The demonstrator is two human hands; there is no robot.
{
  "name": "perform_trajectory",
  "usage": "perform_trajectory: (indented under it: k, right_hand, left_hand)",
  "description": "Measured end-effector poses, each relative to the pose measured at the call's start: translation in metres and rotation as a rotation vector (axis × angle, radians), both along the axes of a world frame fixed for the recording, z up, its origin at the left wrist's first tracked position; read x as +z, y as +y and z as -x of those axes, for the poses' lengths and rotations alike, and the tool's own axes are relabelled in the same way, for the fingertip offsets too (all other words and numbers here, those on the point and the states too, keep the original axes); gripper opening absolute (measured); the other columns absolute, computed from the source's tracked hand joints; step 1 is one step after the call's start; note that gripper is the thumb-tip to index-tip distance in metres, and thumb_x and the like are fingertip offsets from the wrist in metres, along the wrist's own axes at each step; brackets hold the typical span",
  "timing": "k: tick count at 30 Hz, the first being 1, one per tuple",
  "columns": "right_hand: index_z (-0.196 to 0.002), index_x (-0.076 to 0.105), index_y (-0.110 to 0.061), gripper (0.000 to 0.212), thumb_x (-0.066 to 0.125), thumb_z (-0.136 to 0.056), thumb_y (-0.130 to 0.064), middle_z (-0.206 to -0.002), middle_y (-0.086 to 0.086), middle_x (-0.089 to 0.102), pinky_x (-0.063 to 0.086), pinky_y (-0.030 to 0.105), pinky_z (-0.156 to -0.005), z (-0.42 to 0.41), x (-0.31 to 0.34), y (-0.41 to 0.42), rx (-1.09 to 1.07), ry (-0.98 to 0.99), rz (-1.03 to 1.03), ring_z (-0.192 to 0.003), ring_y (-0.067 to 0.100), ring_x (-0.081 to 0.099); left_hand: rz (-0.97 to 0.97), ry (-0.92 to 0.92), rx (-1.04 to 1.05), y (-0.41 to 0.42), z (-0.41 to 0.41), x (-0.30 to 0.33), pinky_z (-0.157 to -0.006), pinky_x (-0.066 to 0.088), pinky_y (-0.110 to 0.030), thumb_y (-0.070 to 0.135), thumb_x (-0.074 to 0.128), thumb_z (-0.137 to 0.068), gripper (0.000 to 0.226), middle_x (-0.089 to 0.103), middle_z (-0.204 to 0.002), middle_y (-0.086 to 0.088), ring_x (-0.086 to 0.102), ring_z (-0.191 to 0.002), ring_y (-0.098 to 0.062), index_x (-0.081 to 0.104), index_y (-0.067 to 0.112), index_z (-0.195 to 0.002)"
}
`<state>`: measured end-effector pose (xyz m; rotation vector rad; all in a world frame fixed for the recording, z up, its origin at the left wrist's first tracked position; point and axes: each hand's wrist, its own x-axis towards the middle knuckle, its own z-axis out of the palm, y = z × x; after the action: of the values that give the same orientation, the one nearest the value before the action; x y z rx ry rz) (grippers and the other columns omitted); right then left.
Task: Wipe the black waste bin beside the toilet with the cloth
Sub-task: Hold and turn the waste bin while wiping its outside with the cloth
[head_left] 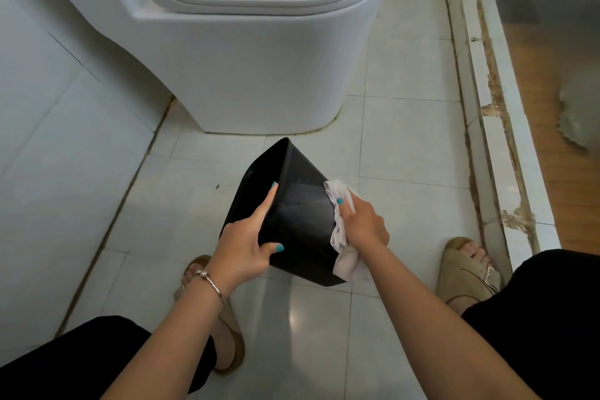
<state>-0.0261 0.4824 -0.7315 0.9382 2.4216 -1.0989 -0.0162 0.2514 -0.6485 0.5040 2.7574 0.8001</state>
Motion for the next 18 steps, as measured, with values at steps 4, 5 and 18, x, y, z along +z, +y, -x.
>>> perform_trajectory:
  k: [4, 5, 18]
  right_hand:
    - [-0.131, 0.049, -0.042, 0.042, 0.035, -0.094, -0.058, -0.126, -0.004, 0.058, 0.045, 0.040, -0.087, -0.011, 0.007, -0.010, -0.054, 0.033, -0.005, -0.115, 0.032, 0.052]
    - [-0.130, 0.049, -0.042, 0.042, 0.035, -0.093, -0.058, -0.124, -0.005, 0.059, 0.044, 0.039, -0.084, -0.013, 0.013, -0.012, -0.052, 0.056, -0.011, -0.114, 0.031, 0.053]
    - [-0.130, 0.042, -0.053, 0.040, 0.032, -0.091, -0.058, -0.133, -0.021, 0.051, 0.036, 0.034, -0.074, -0.001, 0.078, -0.045, 0.200, 0.355, -0.048, -0.112, 0.019, 0.050]
  left_hand:
    - [0.057, 0.034, -0.063, 0.010, 0.003, 0.006, -0.043, 0.032, -0.012, 0.021, 0.078, -0.075, 0.115, 0.036, -0.041, 0.009, 0.051, -0.050, -0.007, -0.008, 0.051, -0.144]
    - [0.061, 0.036, -0.082, 0.014, 0.004, 0.007, -0.042, 0.030, -0.012, 0.020, 0.078, -0.075, 0.115, 0.035, -0.040, 0.009, 0.052, -0.052, -0.005, -0.009, 0.050, -0.144]
    - [0.014, 0.015, -0.063, 0.028, 0.006, 0.015, -0.049, 0.042, -0.034, 0.011, 0.065, -0.073, 0.105, 0.042, -0.048, 0.008, 0.044, -0.044, -0.015, -0.006, 0.042, -0.144]
